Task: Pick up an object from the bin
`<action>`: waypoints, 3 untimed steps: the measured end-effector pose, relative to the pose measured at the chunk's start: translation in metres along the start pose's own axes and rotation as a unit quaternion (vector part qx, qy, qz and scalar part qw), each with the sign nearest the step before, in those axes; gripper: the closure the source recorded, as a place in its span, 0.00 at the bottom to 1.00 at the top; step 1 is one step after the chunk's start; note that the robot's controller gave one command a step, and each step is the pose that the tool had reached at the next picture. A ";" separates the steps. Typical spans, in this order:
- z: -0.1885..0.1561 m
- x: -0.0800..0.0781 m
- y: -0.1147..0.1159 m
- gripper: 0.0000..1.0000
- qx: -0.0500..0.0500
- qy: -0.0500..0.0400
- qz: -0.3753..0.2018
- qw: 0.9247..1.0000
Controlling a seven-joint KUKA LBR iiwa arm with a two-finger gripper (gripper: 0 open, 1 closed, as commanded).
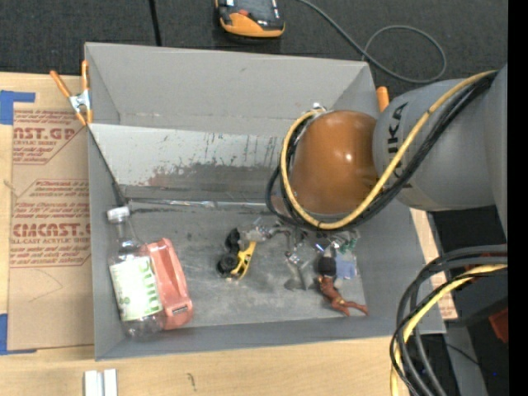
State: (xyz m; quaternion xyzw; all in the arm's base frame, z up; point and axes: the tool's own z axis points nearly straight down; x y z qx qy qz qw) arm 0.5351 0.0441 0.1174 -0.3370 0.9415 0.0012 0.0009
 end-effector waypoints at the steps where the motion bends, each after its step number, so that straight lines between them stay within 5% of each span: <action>1: -0.029 -0.029 0.016 0.00 0.000 0.003 -0.016 1.000; 2: 0.006 -0.036 -0.043 1.00 0.000 0.000 -0.091 0.996; 3: 0.006 -0.036 -0.043 0.00 0.000 0.000 -0.091 0.996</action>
Offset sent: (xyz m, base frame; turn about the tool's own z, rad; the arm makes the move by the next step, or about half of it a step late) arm 0.0546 -0.0112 -0.0054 -0.1852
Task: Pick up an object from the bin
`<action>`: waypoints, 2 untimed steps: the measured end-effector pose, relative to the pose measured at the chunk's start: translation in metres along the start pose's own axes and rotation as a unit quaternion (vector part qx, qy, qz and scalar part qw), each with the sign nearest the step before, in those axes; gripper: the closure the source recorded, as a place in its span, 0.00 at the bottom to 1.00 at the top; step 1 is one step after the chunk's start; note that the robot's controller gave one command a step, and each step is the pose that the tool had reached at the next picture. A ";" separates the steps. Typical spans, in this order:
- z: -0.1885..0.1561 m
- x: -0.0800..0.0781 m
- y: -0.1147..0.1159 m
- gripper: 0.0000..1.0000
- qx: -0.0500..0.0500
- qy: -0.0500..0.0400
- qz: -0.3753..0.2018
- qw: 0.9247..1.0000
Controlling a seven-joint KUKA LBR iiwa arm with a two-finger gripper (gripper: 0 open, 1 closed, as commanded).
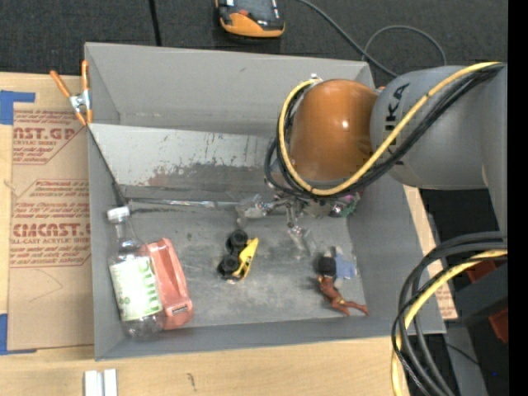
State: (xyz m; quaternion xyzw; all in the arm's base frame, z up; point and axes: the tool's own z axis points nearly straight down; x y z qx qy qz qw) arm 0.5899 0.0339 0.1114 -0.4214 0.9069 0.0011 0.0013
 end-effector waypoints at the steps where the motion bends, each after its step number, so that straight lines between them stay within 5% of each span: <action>1: 0.000 0.000 0.000 0.00 0.000 0.000 0.000 1.000; 2: 0.022 -0.033 0.044 0.00 0.001 0.000 -0.033 0.999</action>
Offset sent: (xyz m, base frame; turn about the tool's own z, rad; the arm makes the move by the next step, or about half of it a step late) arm -0.0209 0.0893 -0.0359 -0.1130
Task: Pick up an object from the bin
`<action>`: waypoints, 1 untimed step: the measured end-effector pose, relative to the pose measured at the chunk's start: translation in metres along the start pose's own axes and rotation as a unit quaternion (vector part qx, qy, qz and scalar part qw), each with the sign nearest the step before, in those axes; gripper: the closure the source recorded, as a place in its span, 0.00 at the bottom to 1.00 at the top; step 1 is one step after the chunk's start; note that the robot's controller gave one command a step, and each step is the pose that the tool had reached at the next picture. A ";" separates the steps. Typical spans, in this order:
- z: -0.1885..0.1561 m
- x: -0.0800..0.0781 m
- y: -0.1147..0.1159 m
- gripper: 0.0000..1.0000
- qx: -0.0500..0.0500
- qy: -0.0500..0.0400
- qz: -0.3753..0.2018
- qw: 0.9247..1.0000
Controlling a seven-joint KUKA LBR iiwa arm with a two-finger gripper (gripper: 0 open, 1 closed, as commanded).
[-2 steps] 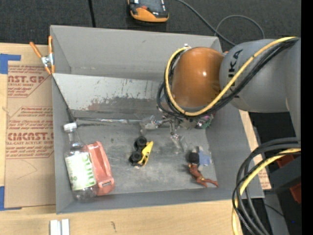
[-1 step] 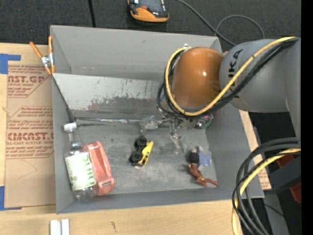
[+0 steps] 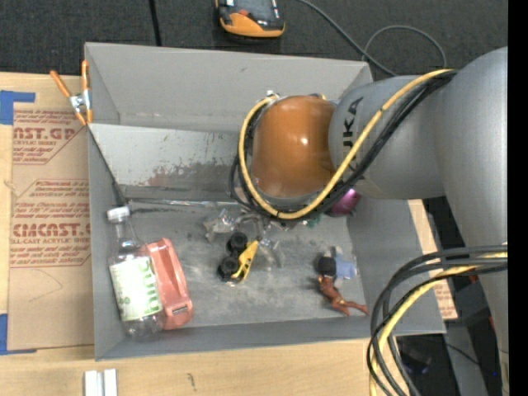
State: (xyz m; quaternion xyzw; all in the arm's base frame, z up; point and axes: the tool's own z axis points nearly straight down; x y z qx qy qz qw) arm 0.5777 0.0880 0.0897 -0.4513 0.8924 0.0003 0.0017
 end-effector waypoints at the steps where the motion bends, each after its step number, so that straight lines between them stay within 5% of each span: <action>1: 0.019 0.004 0.021 1.00 0.000 -0.001 -0.158 0.987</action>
Offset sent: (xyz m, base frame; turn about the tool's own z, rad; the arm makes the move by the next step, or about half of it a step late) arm 0.0000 0.0000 0.0000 0.0000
